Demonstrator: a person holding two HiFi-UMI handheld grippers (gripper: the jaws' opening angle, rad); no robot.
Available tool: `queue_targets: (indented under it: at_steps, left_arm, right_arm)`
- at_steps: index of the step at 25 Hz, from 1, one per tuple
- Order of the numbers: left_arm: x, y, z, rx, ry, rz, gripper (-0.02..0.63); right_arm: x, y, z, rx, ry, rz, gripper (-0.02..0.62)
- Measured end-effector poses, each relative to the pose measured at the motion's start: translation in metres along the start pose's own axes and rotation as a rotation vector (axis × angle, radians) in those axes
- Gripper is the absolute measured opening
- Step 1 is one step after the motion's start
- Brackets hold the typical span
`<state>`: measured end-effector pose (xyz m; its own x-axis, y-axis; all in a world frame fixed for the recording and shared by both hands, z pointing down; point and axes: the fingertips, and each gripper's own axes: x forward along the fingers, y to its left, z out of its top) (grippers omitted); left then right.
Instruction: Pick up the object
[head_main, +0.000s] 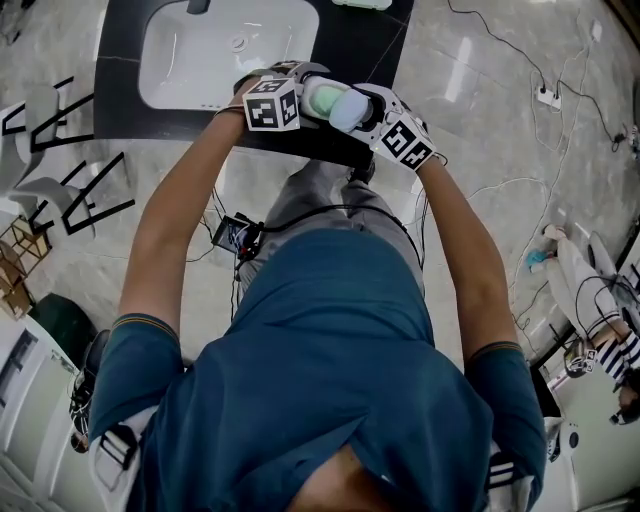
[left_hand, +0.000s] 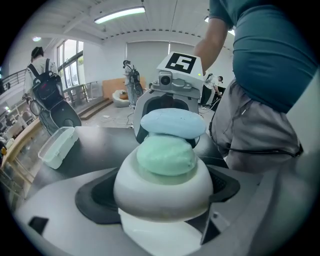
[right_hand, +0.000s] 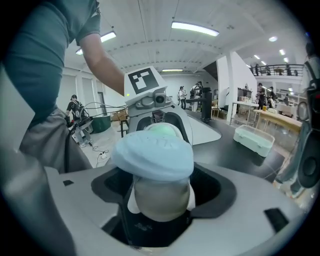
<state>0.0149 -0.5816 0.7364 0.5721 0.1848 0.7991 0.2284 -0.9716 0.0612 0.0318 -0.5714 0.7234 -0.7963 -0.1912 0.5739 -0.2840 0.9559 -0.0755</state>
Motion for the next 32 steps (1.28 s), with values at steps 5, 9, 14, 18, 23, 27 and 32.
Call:
queue_targets:
  at_steps: [5, 9, 14, 18, 23, 27, 32]
  left_arm:
    - [0.002, 0.001, 0.004, 0.003, -0.018, -0.004, 0.486]
    - [0.003, 0.001, 0.004, 0.009, -0.035, 0.003, 0.486]
    - [0.006, -0.001, 0.010, -0.021, -0.076, 0.016, 0.486]
    - [0.006, -0.001, 0.010, -0.039, -0.073, 0.014, 0.486]
    - [0.004, -0.001, 0.013, -0.077, -0.088, -0.011, 0.486]
    - [0.002, -0.002, 0.019, -0.071, -0.091, -0.013, 0.486]
    - [-0.002, -0.001, 0.026, -0.059, -0.089, -0.013, 0.486]
  right_arm:
    - [0.007, -0.005, -0.002, 0.022, 0.002, -0.002, 0.367]
    - [0.012, -0.005, -0.005, 0.021, 0.001, 0.008, 0.381]
    - [0.013, -0.003, -0.005, 0.005, 0.012, -0.016, 0.399]
    - [0.011, -0.002, -0.004, -0.013, 0.040, -0.023, 0.397]
    - [0.009, 0.000, 0.000, -0.023, 0.038, -0.019, 0.392]
    - [0.005, 0.000, 0.000, -0.016, 0.035, -0.025, 0.392]
    - [0.001, -0.001, 0.002, -0.011, 0.039, -0.032, 0.392]
